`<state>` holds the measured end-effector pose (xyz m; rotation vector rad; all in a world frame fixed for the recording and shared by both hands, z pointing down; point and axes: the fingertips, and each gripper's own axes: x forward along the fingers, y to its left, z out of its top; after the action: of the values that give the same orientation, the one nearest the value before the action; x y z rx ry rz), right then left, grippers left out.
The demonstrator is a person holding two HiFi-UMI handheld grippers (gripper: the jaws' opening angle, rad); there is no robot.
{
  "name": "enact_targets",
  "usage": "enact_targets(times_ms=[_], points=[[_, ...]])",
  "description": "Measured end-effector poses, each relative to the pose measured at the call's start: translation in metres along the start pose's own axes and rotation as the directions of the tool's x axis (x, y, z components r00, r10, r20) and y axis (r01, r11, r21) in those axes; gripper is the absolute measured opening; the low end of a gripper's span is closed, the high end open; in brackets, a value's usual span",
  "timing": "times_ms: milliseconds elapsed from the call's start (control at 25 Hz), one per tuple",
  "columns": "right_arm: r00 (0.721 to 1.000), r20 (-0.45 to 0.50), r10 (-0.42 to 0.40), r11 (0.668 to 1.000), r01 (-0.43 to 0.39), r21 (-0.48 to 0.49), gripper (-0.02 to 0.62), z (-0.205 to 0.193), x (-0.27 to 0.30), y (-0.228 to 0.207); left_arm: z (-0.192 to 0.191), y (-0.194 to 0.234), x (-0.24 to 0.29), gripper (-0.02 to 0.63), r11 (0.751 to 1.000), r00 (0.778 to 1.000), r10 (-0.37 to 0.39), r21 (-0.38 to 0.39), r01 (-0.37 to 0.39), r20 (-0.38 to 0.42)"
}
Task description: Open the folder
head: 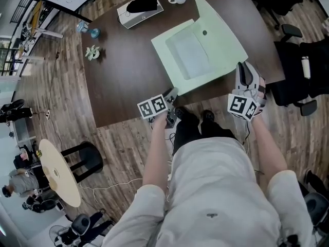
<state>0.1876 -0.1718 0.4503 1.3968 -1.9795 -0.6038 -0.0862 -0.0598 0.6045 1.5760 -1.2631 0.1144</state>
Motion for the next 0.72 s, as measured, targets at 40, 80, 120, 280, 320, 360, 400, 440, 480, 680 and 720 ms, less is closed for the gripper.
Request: enact_targets(times_ms=[40,80,120,280,320,360,400,440,480,680,720], points=[[1.0,-0.008,-0.007,1.0,0.007,-0.002,0.092,-0.003,0.002,-0.003,0.0,0.0,0.0,0.14,1.0,1.0,0.001,0.001,-0.001,-0.002],[1.0,-0.016,-0.015,1.0,0.015,-0.002,0.095,-0.005,0.003,-0.006,0.001,0.0,0.0,0.14,1.0,1.0,0.002,0.002,-0.002,-0.003],[0.999,-0.025,-0.022,1.0,0.022,-0.002,0.099,-0.008,0.005,-0.008,0.001,0.0,-0.001,0.14,1.0,1.0,0.002,0.003,-0.002,-0.004],[0.996,-0.064,-0.055,0.998,0.055,0.0,0.115,-0.02,0.01,-0.016,0.001,0.001,-0.001,0.14,1.0,1.0,0.004,0.002,-0.004,-0.005],[0.995,-0.077,-0.066,0.998,0.066,0.005,0.122,-0.024,0.011,-0.018,0.001,0.001,-0.001,0.14,1.0,1.0,0.003,0.001,-0.003,-0.006],[0.993,-0.093,-0.078,0.997,0.079,0.008,0.132,-0.027,0.012,-0.021,0.001,0.001,-0.001,0.141,1.0,1.0,0.003,0.001,-0.003,-0.007],[0.99,-0.109,-0.092,0.996,0.094,0.008,0.142,-0.031,0.013,-0.023,0.001,0.001,-0.002,0.14,1.0,1.0,0.003,0.0,-0.003,-0.008],[0.986,-0.127,-0.109,0.994,0.11,0.004,0.155,-0.035,0.014,-0.026,0.001,0.001,-0.002,0.141,1.0,1.0,0.003,-0.001,-0.003,-0.009],[0.981,-0.143,-0.127,0.992,0.128,-0.005,0.167,-0.039,0.014,-0.029,0.0,0.001,-0.003,0.14,1.0,1.0,0.003,0.0,-0.003,-0.01],[0.957,-0.201,-0.208,0.978,0.2,-0.059,0.213,-0.053,0.019,-0.037,0.002,0.001,-0.004,0.141,1.0,1.0,0.003,0.014,-0.002,-0.021],[0.953,-0.212,-0.217,0.976,0.208,-0.063,0.219,-0.056,0.021,-0.038,0.002,0.001,-0.003,0.141,1.0,1.0,0.003,0.015,-0.003,-0.022]])
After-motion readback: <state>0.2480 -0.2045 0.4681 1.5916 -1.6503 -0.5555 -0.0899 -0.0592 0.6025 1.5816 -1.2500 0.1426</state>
